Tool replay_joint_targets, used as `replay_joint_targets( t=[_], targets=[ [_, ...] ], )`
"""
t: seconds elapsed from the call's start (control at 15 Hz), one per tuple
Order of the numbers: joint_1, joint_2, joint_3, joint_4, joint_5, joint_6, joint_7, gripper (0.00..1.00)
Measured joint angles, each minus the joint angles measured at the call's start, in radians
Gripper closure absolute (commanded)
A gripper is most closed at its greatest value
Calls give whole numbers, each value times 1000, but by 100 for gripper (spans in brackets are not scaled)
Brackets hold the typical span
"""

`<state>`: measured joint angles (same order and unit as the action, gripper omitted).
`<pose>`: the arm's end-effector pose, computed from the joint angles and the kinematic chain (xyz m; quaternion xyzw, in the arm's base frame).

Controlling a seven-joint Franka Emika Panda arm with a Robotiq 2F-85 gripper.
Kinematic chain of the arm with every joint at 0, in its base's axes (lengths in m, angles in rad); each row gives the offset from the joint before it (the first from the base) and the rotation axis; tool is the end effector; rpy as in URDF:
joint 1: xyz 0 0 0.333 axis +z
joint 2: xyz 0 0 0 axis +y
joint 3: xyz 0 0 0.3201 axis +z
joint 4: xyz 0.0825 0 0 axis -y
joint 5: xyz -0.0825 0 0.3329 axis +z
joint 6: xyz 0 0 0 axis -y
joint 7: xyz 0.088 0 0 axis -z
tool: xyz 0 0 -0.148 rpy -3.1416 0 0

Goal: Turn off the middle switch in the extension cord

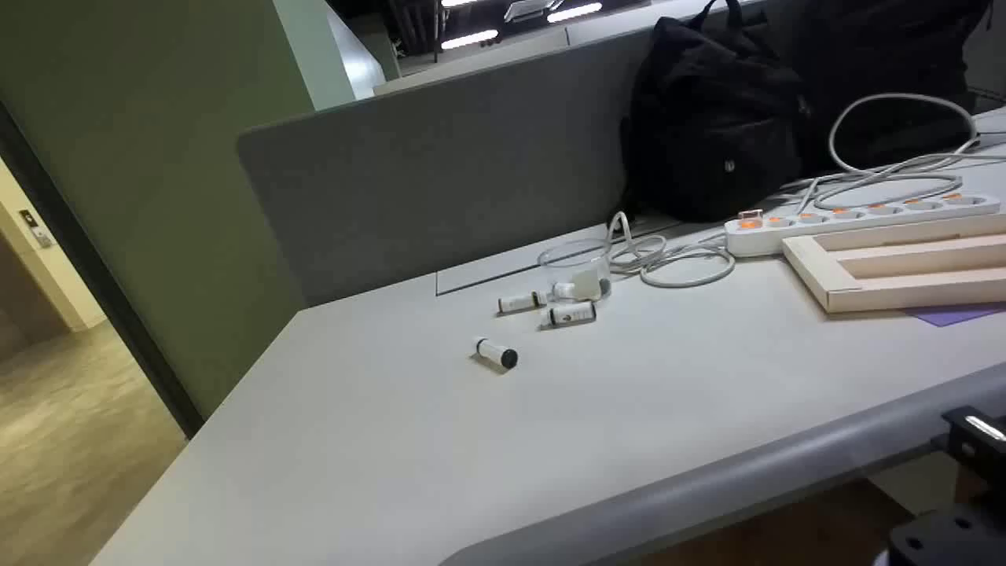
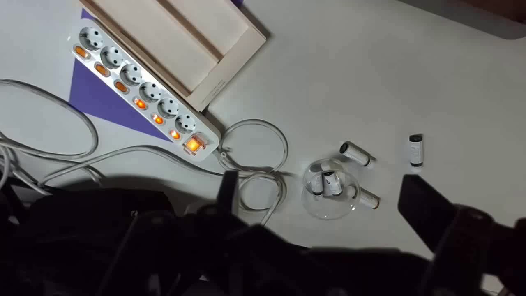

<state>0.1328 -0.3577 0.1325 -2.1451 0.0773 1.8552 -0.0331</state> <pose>0.3886 0.1208 0.5276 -0.9901 -0.1357 -0.0308 0.0179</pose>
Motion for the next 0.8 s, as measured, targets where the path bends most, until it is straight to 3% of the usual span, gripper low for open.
replay_joint_targets(
  t=[0.67, 0.8],
  targets=[
    [0, 1, 0, 0, 0, 2, -1, 0],
    [-9, 0, -9, -14, 28, 62, 16, 0]
  ],
)
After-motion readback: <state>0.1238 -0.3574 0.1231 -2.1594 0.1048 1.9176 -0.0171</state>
